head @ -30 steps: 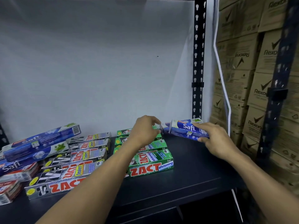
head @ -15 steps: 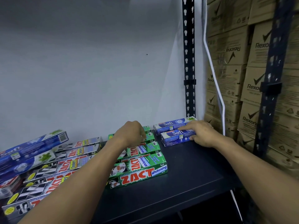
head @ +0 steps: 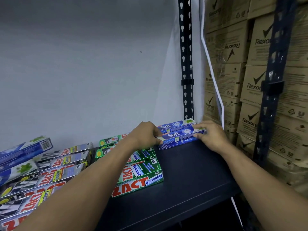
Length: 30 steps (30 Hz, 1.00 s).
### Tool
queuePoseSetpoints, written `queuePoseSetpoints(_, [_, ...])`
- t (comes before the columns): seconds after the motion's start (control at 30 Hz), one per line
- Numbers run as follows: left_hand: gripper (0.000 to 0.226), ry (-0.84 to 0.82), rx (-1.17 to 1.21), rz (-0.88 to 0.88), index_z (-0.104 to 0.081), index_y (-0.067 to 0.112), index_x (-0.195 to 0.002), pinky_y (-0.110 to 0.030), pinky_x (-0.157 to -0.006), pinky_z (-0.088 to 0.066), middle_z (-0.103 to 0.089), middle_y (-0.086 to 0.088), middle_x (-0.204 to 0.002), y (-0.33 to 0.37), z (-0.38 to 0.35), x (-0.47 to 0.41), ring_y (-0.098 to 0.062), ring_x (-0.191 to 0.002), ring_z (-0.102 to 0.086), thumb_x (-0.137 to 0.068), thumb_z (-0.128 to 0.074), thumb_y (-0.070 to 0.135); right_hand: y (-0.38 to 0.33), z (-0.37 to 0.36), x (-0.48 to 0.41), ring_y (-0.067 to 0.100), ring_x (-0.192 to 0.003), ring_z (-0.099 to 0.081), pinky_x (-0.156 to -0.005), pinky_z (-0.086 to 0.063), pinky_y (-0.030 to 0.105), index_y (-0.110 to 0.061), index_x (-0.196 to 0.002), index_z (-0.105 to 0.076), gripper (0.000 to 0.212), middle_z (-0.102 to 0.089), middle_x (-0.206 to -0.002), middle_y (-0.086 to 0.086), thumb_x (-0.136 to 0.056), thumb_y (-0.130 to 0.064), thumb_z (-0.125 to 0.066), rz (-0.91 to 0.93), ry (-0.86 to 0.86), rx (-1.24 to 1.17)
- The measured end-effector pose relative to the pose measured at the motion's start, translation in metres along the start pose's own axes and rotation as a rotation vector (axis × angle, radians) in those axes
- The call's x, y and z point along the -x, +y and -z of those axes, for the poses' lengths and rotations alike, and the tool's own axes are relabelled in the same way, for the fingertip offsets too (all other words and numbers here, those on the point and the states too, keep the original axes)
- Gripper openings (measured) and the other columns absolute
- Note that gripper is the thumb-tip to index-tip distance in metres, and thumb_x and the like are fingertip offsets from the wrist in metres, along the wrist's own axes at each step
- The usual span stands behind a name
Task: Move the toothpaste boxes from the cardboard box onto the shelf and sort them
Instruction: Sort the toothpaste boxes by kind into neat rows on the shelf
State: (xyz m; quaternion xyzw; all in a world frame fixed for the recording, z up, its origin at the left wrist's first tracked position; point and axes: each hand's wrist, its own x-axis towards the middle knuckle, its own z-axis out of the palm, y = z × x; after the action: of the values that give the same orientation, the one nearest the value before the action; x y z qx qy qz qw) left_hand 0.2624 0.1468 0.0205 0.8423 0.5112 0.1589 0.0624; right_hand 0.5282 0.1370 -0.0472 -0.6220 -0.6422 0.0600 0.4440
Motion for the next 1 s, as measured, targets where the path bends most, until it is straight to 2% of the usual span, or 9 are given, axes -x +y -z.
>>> queuePoseSetpoints(0.1, [0.029,0.003,0.026,0.014,-0.078,0.016,-0.104,-0.032,-0.084,-0.053,-0.075,0.001,-0.100,-0.004,-0.001,-0.002,-0.014,-0.089,-0.067,-0.079,-0.082,0.030,0.000,-0.001,0.000,0.022,-0.123,-0.055,-0.100,-0.027,0.015,-0.014,-0.114,-0.075,0.035,-0.062,-0.129,0.007,-0.079,-0.015,-0.082,-0.015,0.002,-0.013])
queuePoseSetpoints(0.43, [0.035,0.011,0.100,0.055,-0.075,0.020,-0.112,-0.019,-0.071,-0.044,-0.073,0.001,-0.105,-0.013,-0.005,-0.003,-0.012,-0.094,-0.067,-0.079,-0.083,0.030,-0.003,-0.001,0.002,0.019,-0.118,-0.056,-0.100,-0.029,0.016,-0.015,-0.112,-0.075,0.032,-0.062,-0.124,0.003,-0.081,-0.015,-0.081,0.010,-0.010,-0.017])
queuePoseSetpoints(0.6, [0.037,-0.015,0.097,0.074,-0.073,0.023,-0.111,-0.023,-0.070,-0.048,-0.070,0.008,-0.096,-0.020,0.011,0.007,-0.006,-0.086,-0.066,-0.078,-0.083,0.034,-0.004,0.000,0.003,0.018,-0.117,-0.057,-0.100,-0.031,0.017,-0.016,-0.110,-0.076,0.030,-0.063,-0.123,0.002,-0.081,-0.014,-0.081,0.007,-0.006,-0.036])
queuePoseSetpoints(0.67, [0.036,-0.047,0.052,0.080,-0.074,0.026,-0.112,-0.024,-0.072,-0.050,-0.070,0.009,-0.100,-0.026,0.018,0.012,-0.006,-0.088,-0.066,-0.078,-0.082,0.037,-0.005,0.000,0.004,0.018,-0.117,-0.057,-0.100,-0.031,0.018,-0.017,-0.109,-0.076,0.029,-0.064,-0.123,0.002,-0.081,-0.014,-0.080,0.009,-0.011,-0.038])
queuePoseSetpoints(0.83, [0.045,-0.109,-0.020,0.059,-0.066,0.024,-0.129,-0.015,-0.064,-0.044,-0.068,0.004,-0.124,-0.034,0.020,0.017,-0.006,-0.087,-0.065,-0.085,-0.076,0.032,-0.008,0.001,0.004,0.017,-0.118,-0.055,-0.100,-0.031,0.018,-0.019,-0.111,-0.075,0.029,-0.063,-0.126,0.002,-0.083,-0.015,-0.079,0.005,-0.026,-0.019])
queuePoseSetpoints(1.0, [0.047,-0.045,0.046,0.050,-0.065,0.025,-0.129,-0.023,-0.076,-0.051,-0.067,0.004,-0.127,-0.033,0.021,0.029,-0.011,-0.100,-0.065,-0.084,-0.077,0.034,-0.012,0.001,0.007,0.018,-0.120,-0.055,-0.101,-0.032,0.020,-0.019,-0.113,-0.075,0.030,-0.063,-0.127,0.001,-0.083,-0.017,-0.079,0.010,-0.037,-0.002])
